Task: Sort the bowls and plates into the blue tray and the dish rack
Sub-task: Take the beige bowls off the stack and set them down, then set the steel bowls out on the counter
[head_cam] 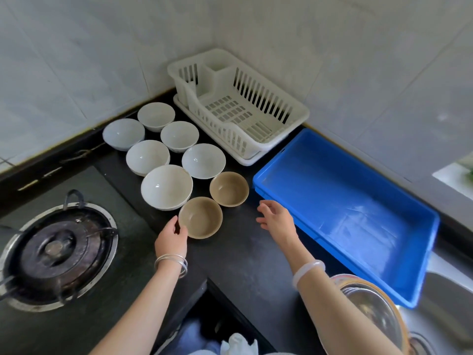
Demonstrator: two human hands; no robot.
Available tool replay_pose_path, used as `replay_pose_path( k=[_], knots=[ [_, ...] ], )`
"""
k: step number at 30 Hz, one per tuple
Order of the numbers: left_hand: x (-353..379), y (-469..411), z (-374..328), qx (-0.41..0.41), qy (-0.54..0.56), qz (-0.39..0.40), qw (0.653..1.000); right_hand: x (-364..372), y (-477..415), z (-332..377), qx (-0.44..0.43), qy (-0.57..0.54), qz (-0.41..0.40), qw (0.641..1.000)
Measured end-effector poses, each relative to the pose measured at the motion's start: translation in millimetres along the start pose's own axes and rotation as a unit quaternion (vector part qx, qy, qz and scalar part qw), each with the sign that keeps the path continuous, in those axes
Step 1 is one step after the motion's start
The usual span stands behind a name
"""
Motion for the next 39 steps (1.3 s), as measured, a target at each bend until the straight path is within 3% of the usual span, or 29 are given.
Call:
replay_pose_path(
  k=[4, 8, 12, 16, 19, 22, 29, 39],
  knots=[
    [8.3, 32.1, -31.5, 0.102, -0.048, -0.009, 0.994, -52.2, 40.0, -22.0, -0.044, 0.044, -0.061, 0.996],
    [56.8, 74.0, -58.7, 0.185, -0.072, 0.085, 0.976, -116.1, 78.2, -68.3, -0.012, 0.090, -0.155, 0.984],
    [126.0, 133.3, -75.3, 0.279, -0.128, 0.200, 0.931, -168.9, 123.2, -116.7, 0.017, 0.151, -0.220, 0.964],
    [186.3, 195.3, -81.9, 0.346, -0.163, 0.287, 0.878, -211.9, 168.2, -141.2, -0.001, 0.189, -0.335, 0.923],
    [216.4, 228.4, -85.5, 0.367, -0.173, 0.332, 0.852, -224.1, 180.4, -164.9, 0.057, 0.211, -0.336, 0.916],
    [232.3, 244.1, -83.0, 0.382, -0.197, 0.333, 0.839, -222.2, 182.5, -182.2, 0.108, 0.228, -0.315, 0.915],
    [238.6, 247.1, -77.0, 0.390, -0.220, 0.308, 0.839, -219.7, 179.5, -182.8, 0.122, 0.223, -0.332, 0.908],
    [239.8, 248.8, -79.9, 0.372, -0.216, 0.288, 0.855, -242.2, 202.9, -192.8, 0.101, 0.084, -0.371, 0.919]
  ],
)
Point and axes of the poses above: each hand's wrist, its own y-axis away from the middle knuckle, its own x-axis out of the palm, z = x × y, the point moved 8 cm from there along -y, towards the middle knuckle, and after that the axes turned 1 degree about z, right-handed, at the moved point
